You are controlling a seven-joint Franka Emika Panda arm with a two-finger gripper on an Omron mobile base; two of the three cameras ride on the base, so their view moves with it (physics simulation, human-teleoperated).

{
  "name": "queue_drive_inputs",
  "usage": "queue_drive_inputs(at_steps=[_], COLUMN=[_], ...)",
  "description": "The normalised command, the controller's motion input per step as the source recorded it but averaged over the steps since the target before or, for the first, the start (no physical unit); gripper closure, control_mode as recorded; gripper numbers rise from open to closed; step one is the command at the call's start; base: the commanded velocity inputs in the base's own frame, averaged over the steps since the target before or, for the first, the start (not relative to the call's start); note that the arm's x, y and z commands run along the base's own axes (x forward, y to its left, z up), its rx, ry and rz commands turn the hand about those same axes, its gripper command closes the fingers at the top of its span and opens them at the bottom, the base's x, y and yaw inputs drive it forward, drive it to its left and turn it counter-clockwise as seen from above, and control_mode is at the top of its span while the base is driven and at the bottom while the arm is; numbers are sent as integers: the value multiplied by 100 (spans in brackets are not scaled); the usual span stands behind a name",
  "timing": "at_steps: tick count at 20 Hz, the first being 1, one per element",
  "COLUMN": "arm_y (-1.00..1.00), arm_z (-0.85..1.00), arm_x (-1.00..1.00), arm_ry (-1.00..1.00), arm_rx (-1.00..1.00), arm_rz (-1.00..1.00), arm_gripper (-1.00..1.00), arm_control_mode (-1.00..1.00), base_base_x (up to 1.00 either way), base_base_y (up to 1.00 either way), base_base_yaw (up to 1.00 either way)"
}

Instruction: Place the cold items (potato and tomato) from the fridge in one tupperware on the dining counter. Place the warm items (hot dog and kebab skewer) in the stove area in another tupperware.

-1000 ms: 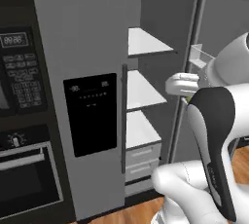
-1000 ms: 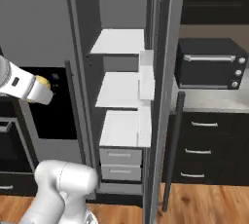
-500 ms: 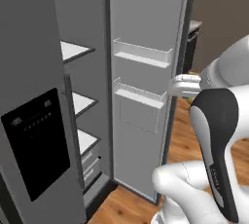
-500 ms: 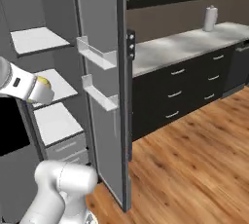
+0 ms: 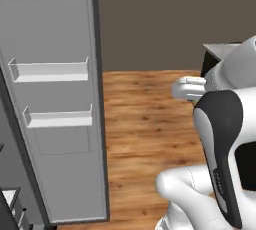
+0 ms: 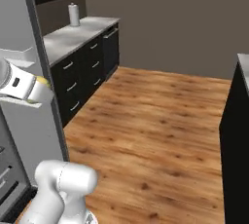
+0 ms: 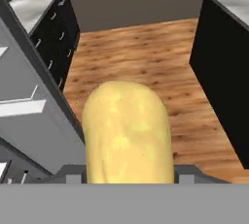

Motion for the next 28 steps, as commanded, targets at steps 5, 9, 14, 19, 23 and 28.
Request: queue_drive_inputs(at_steps=[5,9,14,19,23,28], arm_y=[0,0,0,0,0,0], arm_z=[0,0,0,0,0,0], arm_x=[0,0,0,0,0,0], arm_ry=[0,0,0,0,0,0], arm_rx=[0,0,0,0,0,0], arm_rz=[0,0,0,0,0,0], arm_gripper=[100,100,100,100,100,100], arm_control_mode=[100,100,100,100,100,100], base_base_x=[43,93,100,100,100,100], base_base_y=[-40,-26,10,18,25,37], base_base_yaw=[-93,-89,-47,5,21,14])
